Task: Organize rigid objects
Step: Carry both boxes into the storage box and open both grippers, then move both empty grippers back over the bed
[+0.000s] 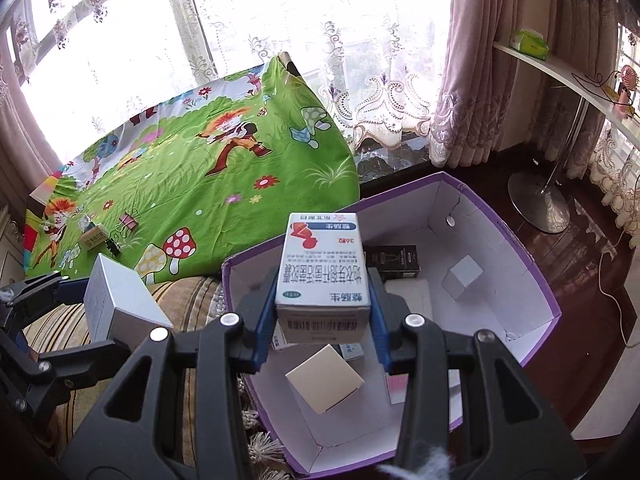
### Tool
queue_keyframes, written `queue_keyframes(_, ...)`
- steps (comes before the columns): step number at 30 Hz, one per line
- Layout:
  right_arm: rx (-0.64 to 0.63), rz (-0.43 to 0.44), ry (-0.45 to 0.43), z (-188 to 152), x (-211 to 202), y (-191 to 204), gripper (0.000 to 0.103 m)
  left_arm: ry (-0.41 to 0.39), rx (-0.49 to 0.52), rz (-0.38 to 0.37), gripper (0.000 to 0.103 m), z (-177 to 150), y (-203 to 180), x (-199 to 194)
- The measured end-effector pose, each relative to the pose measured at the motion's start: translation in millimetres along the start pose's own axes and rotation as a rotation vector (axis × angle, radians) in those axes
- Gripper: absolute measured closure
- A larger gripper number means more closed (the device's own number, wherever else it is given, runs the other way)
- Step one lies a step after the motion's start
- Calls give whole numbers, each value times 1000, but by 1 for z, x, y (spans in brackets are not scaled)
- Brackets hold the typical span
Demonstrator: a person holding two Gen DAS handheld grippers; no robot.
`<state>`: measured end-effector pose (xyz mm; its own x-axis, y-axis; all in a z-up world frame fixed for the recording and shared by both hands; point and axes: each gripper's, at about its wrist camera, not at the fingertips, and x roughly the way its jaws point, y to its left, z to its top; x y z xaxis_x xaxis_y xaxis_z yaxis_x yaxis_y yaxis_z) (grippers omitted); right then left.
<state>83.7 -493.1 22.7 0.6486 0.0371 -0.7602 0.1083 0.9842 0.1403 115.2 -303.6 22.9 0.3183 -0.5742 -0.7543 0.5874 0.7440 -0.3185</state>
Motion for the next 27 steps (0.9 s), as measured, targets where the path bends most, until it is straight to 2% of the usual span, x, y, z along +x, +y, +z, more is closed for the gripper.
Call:
queue_keyframes(3,22,-17,0,0,0,-9,56,13,46,-32,14,2,-13,7)
queue_keyframes(5,43,-26,-4,-1,-1,-15,33,15,70,-35,12,1,-19,8)
queue_keyframes(7,53,-26,-18,-1,-5,-18,23,17,89,-42,11,0,-23,8)
queue_keyframes(11,40,-22,-14,-1,-5,-15,22,11,75,-47,10,0,-20,6)
queue_keyframes(17,22,-8,-4,-3,-2,-8,21,0,-10,-50,10,1,0,1)
queue_keyframes(27,-28,-7,0,0,-2,10,21,-58,-106,20,10,6,36,-19)
